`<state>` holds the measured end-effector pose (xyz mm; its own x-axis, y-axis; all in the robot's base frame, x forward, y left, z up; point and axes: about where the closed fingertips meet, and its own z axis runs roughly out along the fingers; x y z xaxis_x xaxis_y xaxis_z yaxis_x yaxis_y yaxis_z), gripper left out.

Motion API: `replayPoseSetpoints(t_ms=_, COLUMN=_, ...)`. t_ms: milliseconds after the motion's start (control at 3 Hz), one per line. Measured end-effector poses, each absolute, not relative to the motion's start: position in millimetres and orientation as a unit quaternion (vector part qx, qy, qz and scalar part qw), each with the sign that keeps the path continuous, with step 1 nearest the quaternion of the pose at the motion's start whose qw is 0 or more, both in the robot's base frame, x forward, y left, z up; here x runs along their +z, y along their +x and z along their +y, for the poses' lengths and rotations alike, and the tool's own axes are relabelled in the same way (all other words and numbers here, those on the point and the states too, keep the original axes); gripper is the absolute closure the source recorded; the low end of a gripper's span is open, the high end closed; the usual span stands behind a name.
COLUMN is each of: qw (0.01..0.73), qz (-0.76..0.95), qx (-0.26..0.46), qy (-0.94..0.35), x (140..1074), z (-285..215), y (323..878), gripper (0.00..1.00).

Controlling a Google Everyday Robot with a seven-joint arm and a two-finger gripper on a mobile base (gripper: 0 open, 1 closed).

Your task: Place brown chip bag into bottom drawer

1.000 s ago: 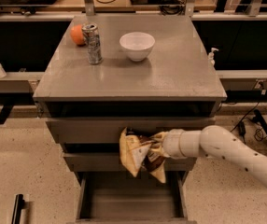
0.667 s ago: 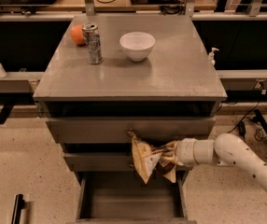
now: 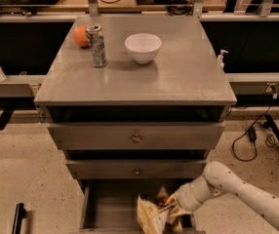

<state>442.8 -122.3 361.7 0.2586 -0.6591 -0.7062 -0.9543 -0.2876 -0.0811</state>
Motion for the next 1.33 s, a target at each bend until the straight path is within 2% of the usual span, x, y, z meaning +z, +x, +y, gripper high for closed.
replayPoseSetpoints(t_ms=333, qw=0.233, qz=0.514, qx=0.313, qy=-0.764, x=357.1, z=-125.2, y=419.7, gripper=1.0)
replayPoseSetpoints(t_ms=667, qw=0.237, qz=0.506, qx=0.322, qy=-0.764, x=359.6, z=-120.8, y=419.9, gripper=1.0)
replayPoseSetpoints(t_ms=1000, qw=0.288, qz=0.505, qx=0.325, qy=-0.746, x=354.5, z=-119.1, y=432.4, gripper=1.0)
replayPoseSetpoints(t_ms=1333, qw=0.373, qz=0.516, qx=0.325, qy=-0.699, x=335.6, z=-124.7, y=450.0, gripper=1.0)
